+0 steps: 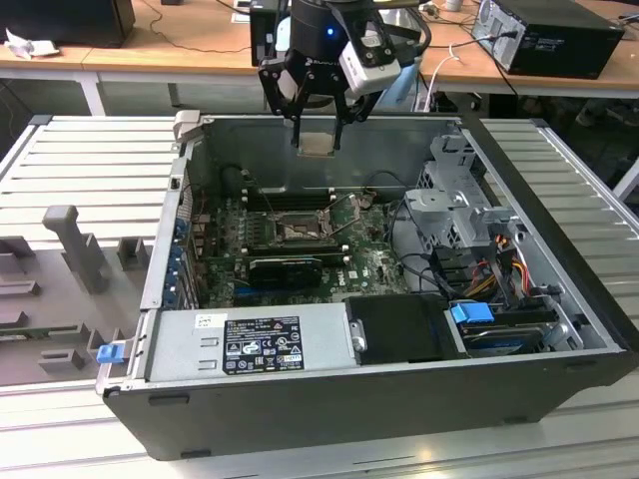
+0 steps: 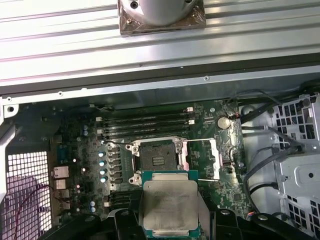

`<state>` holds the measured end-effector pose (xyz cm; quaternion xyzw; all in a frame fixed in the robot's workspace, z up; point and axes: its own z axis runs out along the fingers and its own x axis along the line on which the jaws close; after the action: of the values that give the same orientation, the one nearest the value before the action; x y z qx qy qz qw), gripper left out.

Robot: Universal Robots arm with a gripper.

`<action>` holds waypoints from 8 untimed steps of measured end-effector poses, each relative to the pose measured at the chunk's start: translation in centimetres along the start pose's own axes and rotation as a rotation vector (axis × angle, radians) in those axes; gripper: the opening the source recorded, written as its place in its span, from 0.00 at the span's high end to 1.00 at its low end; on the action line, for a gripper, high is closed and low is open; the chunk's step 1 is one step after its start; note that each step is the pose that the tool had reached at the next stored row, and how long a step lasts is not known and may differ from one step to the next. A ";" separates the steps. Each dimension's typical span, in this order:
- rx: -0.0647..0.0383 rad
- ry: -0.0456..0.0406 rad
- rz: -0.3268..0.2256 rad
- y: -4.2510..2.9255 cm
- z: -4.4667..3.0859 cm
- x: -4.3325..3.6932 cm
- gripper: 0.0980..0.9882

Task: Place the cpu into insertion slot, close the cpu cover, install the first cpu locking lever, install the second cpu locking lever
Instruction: 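Place the cpu into insertion slot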

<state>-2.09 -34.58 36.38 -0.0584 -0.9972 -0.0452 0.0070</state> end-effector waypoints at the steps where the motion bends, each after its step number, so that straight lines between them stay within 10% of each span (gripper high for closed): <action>1: 0.000 -0.0001 0.001 0.00 0.00 0.00 0.52; 8: 0.000 -0.0008 0.009 -0.01 0.05 0.00 0.52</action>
<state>-2.09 -34.58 36.33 -0.0627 -0.9970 -0.0450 0.0069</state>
